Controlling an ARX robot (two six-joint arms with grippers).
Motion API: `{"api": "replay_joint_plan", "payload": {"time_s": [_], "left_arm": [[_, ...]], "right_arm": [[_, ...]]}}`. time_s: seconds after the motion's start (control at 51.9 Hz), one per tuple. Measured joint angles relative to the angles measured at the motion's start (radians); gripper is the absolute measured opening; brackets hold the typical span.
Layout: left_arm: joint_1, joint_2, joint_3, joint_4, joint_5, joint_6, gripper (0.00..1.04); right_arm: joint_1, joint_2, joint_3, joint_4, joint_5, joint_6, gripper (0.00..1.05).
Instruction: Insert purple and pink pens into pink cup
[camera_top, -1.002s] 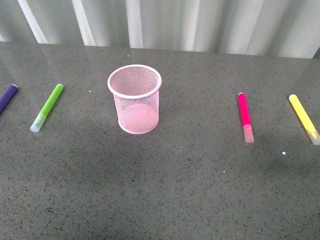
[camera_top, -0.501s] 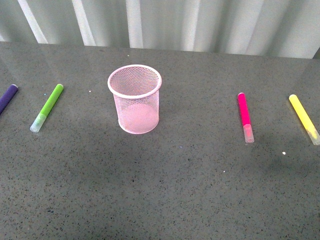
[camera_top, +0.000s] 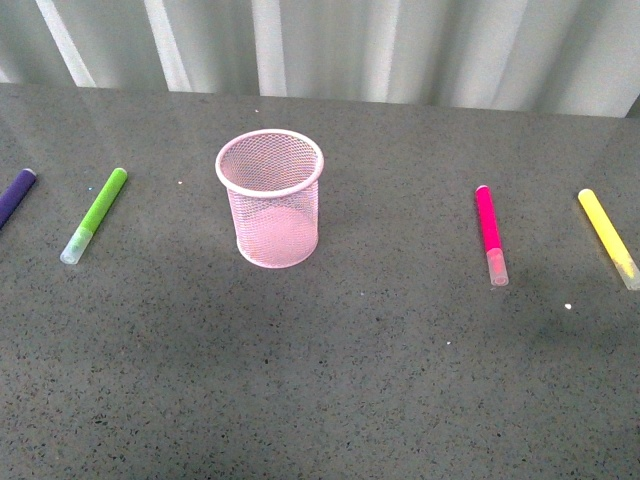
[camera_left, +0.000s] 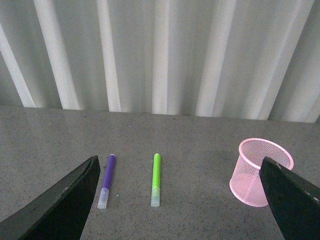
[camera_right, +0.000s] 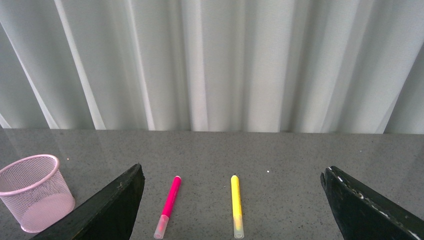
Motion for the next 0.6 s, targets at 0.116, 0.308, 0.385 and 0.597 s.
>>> {"api": "replay_joint_plan", "payload": {"time_s": [0.116, 0.308, 0.385, 0.597], "left_arm": [[0.0, 0.0, 0.0, 0.0, 0.0, 0.0, 0.98], [0.0, 0.0, 0.0, 0.0, 0.0, 0.0, 0.98], [0.0, 0.0, 0.0, 0.0, 0.0, 0.0, 0.98], [-0.074, 0.074, 0.002, -0.016, -0.29, -0.205, 0.98]], "right_arm": [[0.0, 0.0, 0.0, 0.0, 0.0, 0.0, 0.98], [0.0, 0.0, 0.0, 0.0, 0.0, 0.0, 0.98], [0.0, 0.0, 0.0, 0.0, 0.0, 0.0, 0.98], [0.0, 0.0, 0.0, 0.0, 0.0, 0.0, 0.98]]}}
